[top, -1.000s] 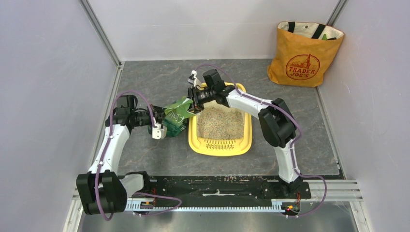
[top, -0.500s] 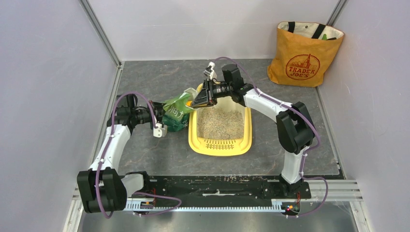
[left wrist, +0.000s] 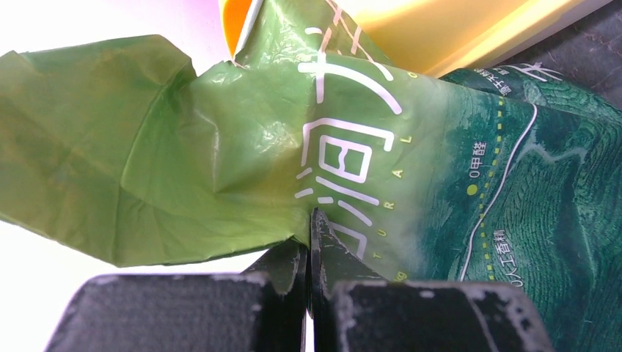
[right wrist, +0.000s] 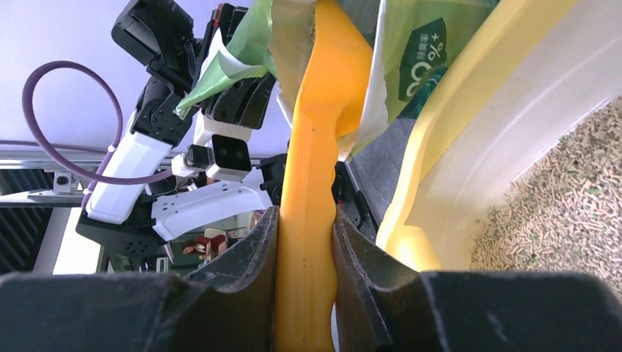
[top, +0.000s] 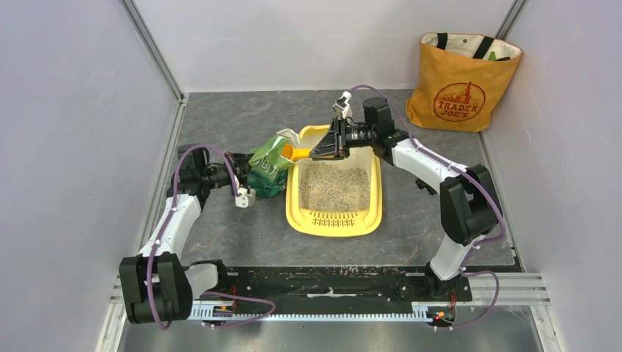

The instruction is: Fill the litter box with clean litter

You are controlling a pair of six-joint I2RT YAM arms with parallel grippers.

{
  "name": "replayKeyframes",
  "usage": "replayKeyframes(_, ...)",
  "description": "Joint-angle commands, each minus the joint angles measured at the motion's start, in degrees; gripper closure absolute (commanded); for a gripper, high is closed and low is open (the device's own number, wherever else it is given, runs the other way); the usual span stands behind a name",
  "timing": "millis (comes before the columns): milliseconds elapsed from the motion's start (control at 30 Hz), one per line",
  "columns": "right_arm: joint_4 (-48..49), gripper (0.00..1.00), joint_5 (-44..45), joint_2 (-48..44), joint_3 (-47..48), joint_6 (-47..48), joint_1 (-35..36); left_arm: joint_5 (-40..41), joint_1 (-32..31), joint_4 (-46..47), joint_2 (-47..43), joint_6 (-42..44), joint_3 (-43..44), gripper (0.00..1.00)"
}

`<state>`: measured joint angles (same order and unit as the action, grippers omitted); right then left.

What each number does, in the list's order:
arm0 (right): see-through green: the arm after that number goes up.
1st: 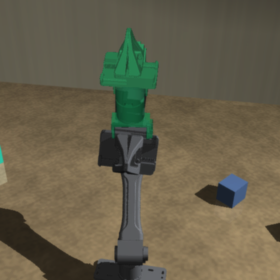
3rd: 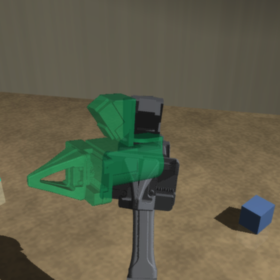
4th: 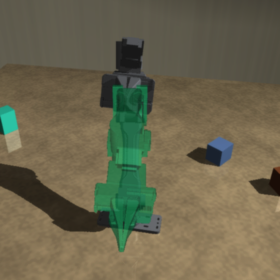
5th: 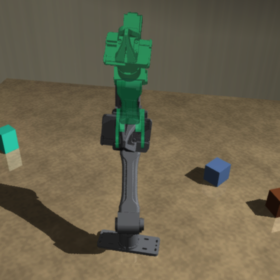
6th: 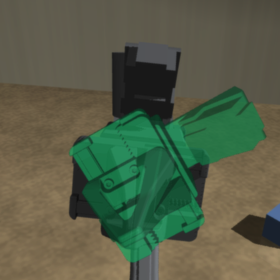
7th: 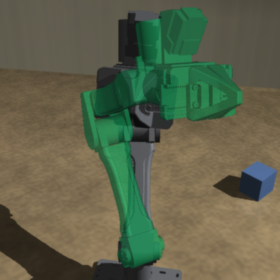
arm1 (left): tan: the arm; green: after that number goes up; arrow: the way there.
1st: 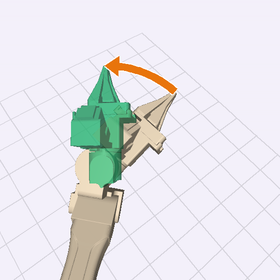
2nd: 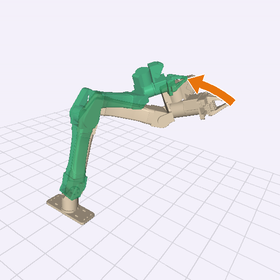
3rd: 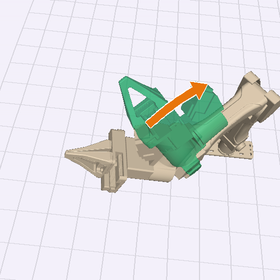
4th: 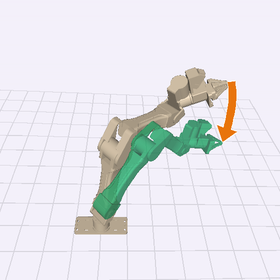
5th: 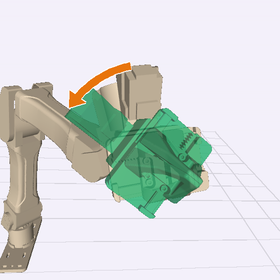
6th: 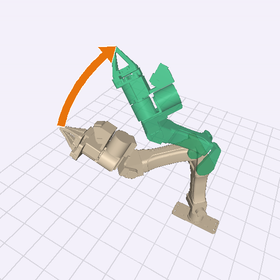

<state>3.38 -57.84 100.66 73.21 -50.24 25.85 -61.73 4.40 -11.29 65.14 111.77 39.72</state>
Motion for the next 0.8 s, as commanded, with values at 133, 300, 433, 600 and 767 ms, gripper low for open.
replayKeyframes(133, 6.89, 1.0, -4.35, -5.7, -3.02, -1.18, -3.17, -4.17, -0.19, 7.23, -2.25, -1.37, -2.28, 0.98)
replayKeyframes(300, 9.0, 1.0, -4.9, -6.75, -4.27, -3.5, -4.43, -4.63, -0.19, 10.41, -2.73, -3.14, -3.42, 0.98)
replayKeyframes(433, 9.11, 1.0, -5.29, -7.89, -5.62, -3.84, -5.48, -4.36, -0.19, 10.59, -2.4, -3.06, -3.42, 0.98)
replayKeyframes(600, 8.45, 1.0, -6.11, -9.23, -7.09, -3.86, -6.9, -4.19, -0.19, 10.67, -2.19, -3.07, -3.32, 0.98)
replayKeyframes(767, 5.99, 1.0, -6.83, -10.63, -8.12, -2.21, -8.3, -4.01, -0.19, 10.69, -2.21, -2.85, -3.54, 0.98)
